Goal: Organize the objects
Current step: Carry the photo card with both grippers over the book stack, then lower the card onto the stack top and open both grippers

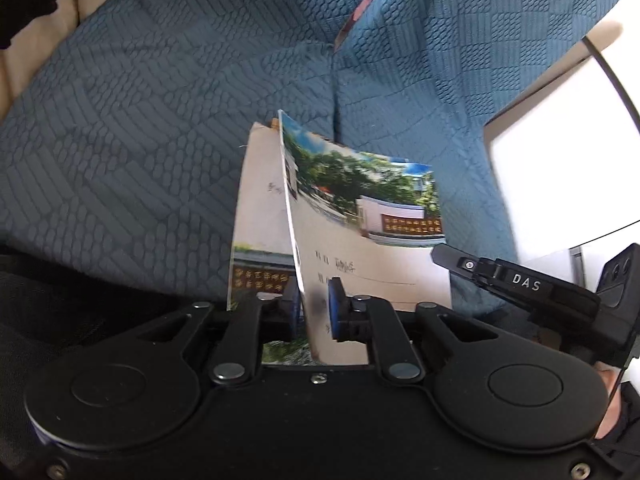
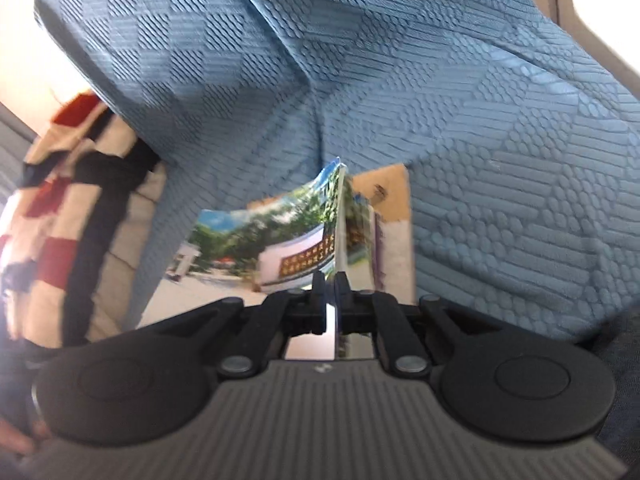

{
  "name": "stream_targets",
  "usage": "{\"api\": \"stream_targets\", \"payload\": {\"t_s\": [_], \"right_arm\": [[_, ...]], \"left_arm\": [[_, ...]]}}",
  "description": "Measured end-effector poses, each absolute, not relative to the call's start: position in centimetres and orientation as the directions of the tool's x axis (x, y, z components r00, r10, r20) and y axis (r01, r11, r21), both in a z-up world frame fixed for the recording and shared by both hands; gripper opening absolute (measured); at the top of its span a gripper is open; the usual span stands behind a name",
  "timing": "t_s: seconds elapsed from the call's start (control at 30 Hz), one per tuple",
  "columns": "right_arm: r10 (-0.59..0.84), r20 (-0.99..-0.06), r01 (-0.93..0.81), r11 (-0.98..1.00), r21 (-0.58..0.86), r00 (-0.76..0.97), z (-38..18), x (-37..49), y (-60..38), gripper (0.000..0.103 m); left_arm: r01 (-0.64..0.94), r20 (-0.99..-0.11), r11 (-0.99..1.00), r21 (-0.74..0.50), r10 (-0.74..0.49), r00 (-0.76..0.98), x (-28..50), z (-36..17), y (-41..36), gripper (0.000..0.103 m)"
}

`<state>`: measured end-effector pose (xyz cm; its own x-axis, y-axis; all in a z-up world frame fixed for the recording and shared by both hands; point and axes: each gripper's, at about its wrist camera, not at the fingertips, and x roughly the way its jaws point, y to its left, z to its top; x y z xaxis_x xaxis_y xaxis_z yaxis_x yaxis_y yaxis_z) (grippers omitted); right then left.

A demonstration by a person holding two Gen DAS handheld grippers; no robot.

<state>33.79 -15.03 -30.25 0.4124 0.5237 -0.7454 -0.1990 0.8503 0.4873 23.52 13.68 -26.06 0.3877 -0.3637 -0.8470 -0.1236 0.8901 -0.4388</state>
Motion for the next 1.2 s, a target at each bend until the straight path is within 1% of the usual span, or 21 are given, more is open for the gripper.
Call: {"api": "stream_targets", "payload": {"t_s": [0.07,0.13,0.23,0.43,0.57,0.9,1.03,1.13,1.2], "right_arm": [[0.522,-0.752,-0.199,0.852,0.485,0.403,-30.3,33.8,-15.1,0.009],[0.507,-0.762,-0.195,0.861,0.469,0.403,-30.0,33.8,-15.2,0.009],[0.467,-0.787,-0.169,0.883,0.437,0.403,-29.7,34.0,-15.5,0.01],[0.456,-0.771,-0.157,0.887,0.435,0.445,-27.4,33.4,-16.6,0.01],[0.466,-0.736,-0.194,0.882,0.43,0.49,-23.9,32.5,-16.8,0.01],[0.499,-0.632,-0.316,0.866,0.386,0.593,-14.3,29.1,-16.8,0.01],[0.51,-0.597,-0.356,0.86,0.366,0.619,-11.5,27.1,-16.8,0.01],[0.517,-0.582,-0.365,0.856,0.367,0.628,-10.2,25.8,-16.8,0.01],[0.519,-0.578,-0.366,0.855,0.369,0.63,-9.7,25.0,-16.7,0.01]], "left_arm": [[-0.136,-0.858,0.898,-0.419,-0.343,0.383,23.3,-26.0,13.8,0.027],[-0.151,-0.865,0.901,-0.407,-0.326,0.382,23.0,-25.9,14.1,0.03],[-0.155,-0.863,0.901,-0.405,-0.32,0.391,22.4,-25.2,14.5,0.03],[-0.142,-0.851,0.913,-0.383,-0.289,0.438,21.5,-22.3,14.5,0.03],[-0.111,-0.835,0.932,-0.344,-0.25,0.49,21.0,-18.8,14.0,0.03],[-0.061,-0.755,0.943,-0.327,-0.221,0.618,19.0,-10.2,13.3,0.03],[-0.047,-0.733,0.947,-0.317,-0.214,0.646,17.9,-7.9,12.9,0.031],[-0.038,-0.717,0.951,-0.305,-0.204,0.666,16.8,-6.5,12.5,0.034],[-0.032,-0.707,0.952,-0.305,-0.204,0.677,15.9,-5.9,12.1,0.035]]}}
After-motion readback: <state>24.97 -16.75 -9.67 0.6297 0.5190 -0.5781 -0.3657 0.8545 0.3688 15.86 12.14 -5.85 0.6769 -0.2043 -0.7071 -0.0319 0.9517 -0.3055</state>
